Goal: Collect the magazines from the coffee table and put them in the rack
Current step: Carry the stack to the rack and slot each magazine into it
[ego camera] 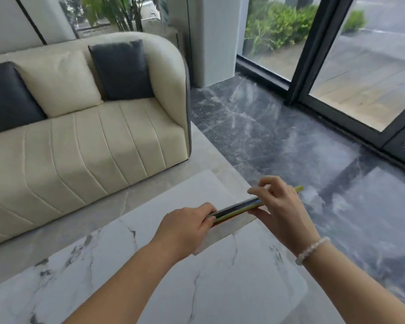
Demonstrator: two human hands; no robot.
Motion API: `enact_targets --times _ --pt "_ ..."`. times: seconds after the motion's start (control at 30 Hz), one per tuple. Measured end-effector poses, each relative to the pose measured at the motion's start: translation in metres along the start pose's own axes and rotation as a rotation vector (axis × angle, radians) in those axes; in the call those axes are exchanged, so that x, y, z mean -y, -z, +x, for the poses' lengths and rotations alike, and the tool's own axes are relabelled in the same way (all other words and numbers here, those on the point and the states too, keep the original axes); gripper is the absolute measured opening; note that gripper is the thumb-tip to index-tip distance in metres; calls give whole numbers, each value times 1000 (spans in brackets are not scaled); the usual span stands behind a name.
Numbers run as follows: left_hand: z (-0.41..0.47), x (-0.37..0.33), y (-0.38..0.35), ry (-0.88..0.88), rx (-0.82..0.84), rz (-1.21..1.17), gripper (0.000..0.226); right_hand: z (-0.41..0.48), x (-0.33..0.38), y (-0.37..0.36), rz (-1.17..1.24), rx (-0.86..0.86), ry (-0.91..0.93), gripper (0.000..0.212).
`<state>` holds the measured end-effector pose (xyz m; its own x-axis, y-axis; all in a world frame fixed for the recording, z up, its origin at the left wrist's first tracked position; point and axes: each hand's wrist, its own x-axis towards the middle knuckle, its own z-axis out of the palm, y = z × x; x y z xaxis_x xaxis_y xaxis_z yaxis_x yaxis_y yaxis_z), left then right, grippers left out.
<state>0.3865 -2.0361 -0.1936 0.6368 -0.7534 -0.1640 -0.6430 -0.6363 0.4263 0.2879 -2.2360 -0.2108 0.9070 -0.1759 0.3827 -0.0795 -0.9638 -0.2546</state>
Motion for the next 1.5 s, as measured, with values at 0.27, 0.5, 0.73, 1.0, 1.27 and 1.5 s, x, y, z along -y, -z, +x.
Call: enact_targets --times 0.27,0.5,0.73,1.0,1.27,1.5 --pt "54 -105 31 -264 49 53 22 -26 -60 94 -46 -178 -203 29" --pt "95 -232 19 -394 125 69 19 -79 -142 182 -196 -139 -298 30" --pt "125 -388 -18 -604 80 183 29 -146 -239 276 -274 -184 -402 22" --pt "172 -534 -55 -767 54 203 18 -198 -342 350 -322 -224 -555 29" --pt "260 -676 -81 -920 95 209 12 -214 -474 419 -385 -132 -656 24" --pt "365 -821 -114 -1036 199 210 12 -227 -614 484 -372 -108 -820 18"
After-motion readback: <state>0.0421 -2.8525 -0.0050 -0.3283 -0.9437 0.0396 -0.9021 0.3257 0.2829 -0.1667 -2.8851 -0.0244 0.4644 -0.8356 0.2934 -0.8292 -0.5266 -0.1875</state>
